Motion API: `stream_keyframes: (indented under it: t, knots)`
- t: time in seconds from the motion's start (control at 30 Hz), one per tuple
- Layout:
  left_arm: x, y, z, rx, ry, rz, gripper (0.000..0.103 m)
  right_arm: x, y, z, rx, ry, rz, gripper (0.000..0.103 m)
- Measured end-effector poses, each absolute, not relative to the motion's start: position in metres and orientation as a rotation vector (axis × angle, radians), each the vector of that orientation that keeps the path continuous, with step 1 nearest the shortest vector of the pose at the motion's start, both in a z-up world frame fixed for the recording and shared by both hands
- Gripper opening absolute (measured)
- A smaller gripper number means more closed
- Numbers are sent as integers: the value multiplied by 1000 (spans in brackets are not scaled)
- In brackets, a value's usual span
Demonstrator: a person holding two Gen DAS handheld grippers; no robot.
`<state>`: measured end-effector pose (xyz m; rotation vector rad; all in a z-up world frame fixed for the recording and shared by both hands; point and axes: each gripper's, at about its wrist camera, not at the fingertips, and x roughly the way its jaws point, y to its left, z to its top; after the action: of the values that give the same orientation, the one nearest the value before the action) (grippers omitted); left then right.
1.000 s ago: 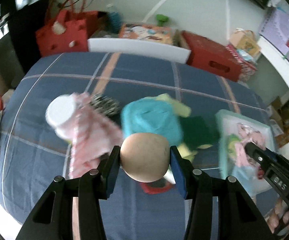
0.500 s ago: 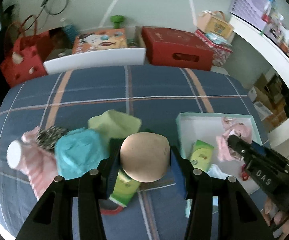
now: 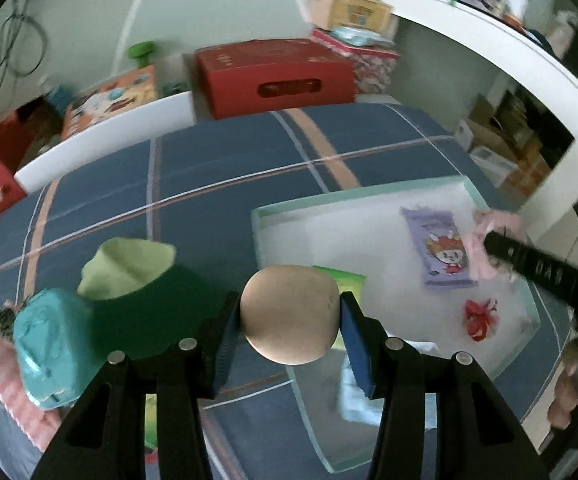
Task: Organize soft objects
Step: 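Carry the puff and pink cloth into the tray and open both grippers, then withdraw both open grippers from the tray back toward the pile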
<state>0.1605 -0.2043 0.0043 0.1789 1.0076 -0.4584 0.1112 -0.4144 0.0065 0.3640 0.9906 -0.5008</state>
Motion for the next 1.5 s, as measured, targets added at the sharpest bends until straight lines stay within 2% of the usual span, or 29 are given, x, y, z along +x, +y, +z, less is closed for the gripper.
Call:
stream_keyframes:
  t: [0.4, 0.9, 0.97, 1.03, 1.17, 1.23, 1.33, 1.5]
  knots:
    - [179, -258, -15, 229, 947, -545, 50, 117, -457, -14, 383, 968, -636, 35]
    - [194, -272, -39, 222, 956, -561, 51, 126, -456, -30, 385, 1017, -613, 37]
    - [194, -270, -38, 216, 957, -562, 55, 127, -452, -30, 371, 1029, -617, 44]
    - [194, -267, -36, 209, 961, -556, 68, 126, -451, -28, 367, 1035, -616, 52]
    - [194, -263, -31, 197, 963, -549, 73, 123, -449, -23, 375, 1037, -616, 65]
    - [194, -260, -29, 192, 971, -530, 86, 122, -449, -21, 378, 1047, -609, 68]
    - [195, -255, -29, 177, 989, -494, 87, 121, -446, -21, 370, 1067, -602, 77]
    - [199, -242, -33, 150, 1052, -410, 87, 120, -440, -22, 340, 1095, -590, 78]
